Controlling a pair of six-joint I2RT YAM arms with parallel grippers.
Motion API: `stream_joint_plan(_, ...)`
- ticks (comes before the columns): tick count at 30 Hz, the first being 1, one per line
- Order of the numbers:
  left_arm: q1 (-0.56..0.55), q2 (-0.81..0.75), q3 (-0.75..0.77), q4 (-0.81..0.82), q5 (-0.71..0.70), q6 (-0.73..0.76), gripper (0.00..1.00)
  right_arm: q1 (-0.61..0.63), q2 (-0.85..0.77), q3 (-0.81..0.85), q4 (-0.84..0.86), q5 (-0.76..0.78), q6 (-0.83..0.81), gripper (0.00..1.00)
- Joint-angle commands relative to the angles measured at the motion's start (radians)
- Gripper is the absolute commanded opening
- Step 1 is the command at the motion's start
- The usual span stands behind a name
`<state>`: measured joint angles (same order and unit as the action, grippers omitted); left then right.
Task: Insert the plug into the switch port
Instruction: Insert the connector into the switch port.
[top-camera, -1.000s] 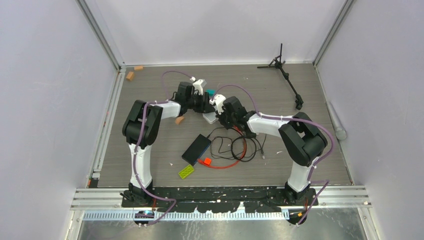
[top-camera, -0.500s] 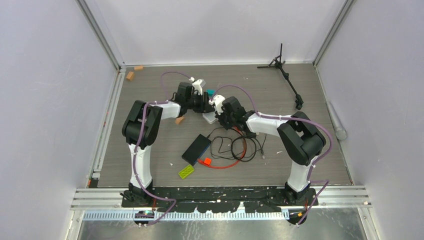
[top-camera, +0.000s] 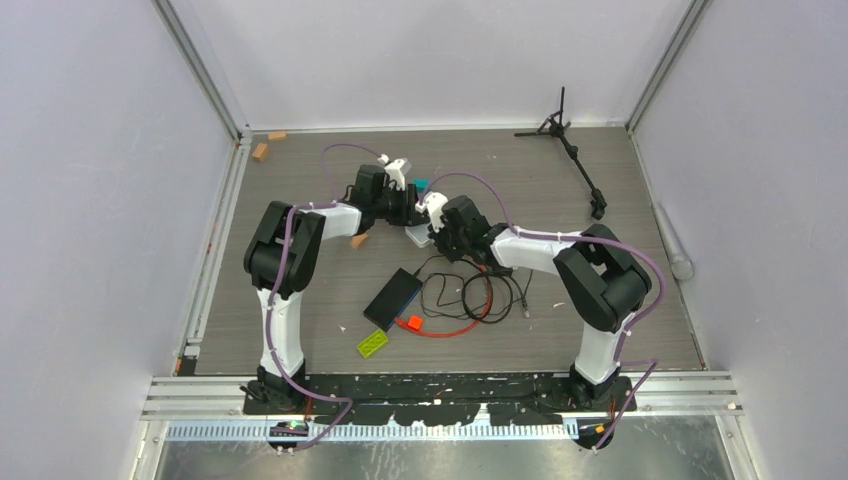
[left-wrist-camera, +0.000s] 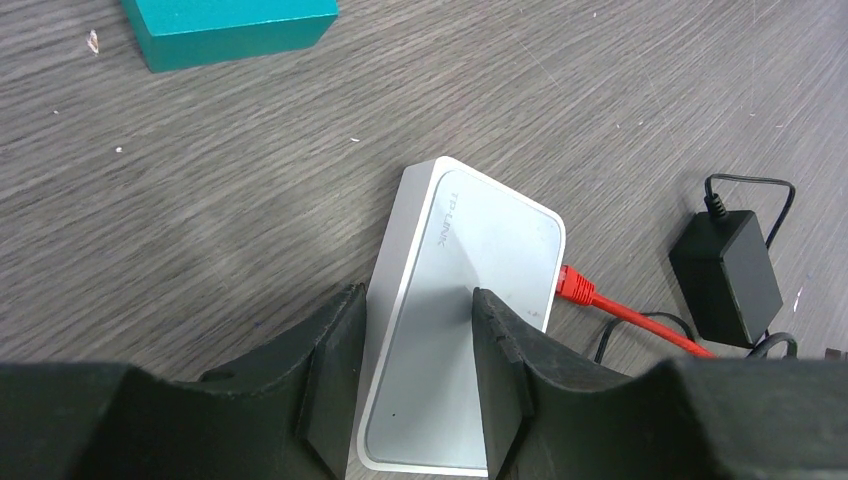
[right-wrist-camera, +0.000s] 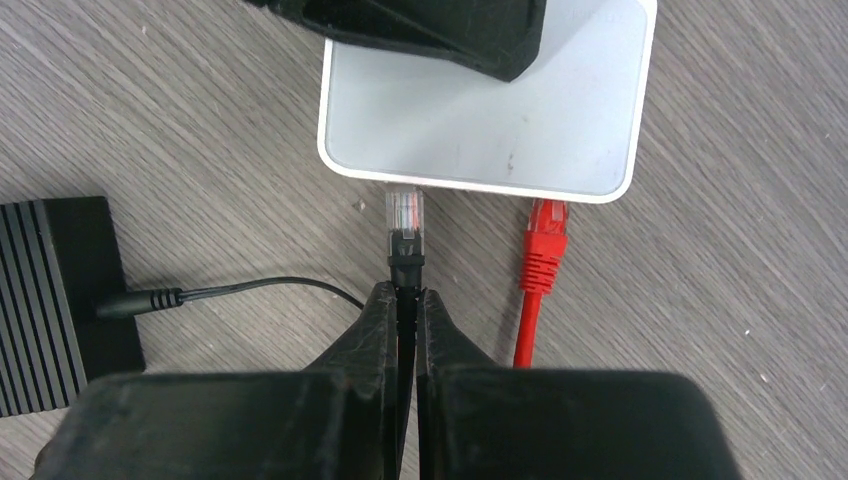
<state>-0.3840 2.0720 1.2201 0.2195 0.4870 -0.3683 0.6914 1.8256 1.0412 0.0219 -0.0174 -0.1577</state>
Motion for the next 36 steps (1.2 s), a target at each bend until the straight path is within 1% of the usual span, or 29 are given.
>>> stream_joint_plan(1, 0.002, -0.007, -0.025, -0.096, -0.054, 0.009, 0.44, 0.014, -0.066, -0.028, 0.001, 0.07, 0.014, 0.0)
stream_joint_plan(4, 0.001, -0.009, -0.024, -0.097, -0.052, 0.006, 0.44, 0.018, -0.088, -0.043, 0.001, 0.088, 0.018, 0.01)
stream_joint_plan(10, 0.002, -0.006, -0.023, -0.097, -0.052, 0.002, 0.43, 0.021, -0.079, -0.036, 0.008, 0.1, 0.019, 0.0)
stream_joint_plan(15, 0.002, -0.007, -0.022, -0.101, -0.05, 0.003, 0.43, 0.022, -0.035, 0.003, 0.022, 0.114, 0.008, 0.0)
stream_joint_plan(20, 0.002, -0.005, -0.015, -0.104, -0.049, 0.005, 0.43, 0.021, 0.009, 0.065, 0.018, 0.1, 0.003, 0.01)
stream_joint_plan(26, 0.002, -0.003, -0.013, -0.105, -0.044, 0.004, 0.43, 0.022, 0.038, 0.103, 0.013, 0.093, 0.003, 0.01)
stream_joint_plan(36, 0.002, 0.002, -0.006, -0.115, -0.044, 0.003, 0.42, 0.036, -0.012, 0.043, 0.0, 0.115, 0.014, 0.0)
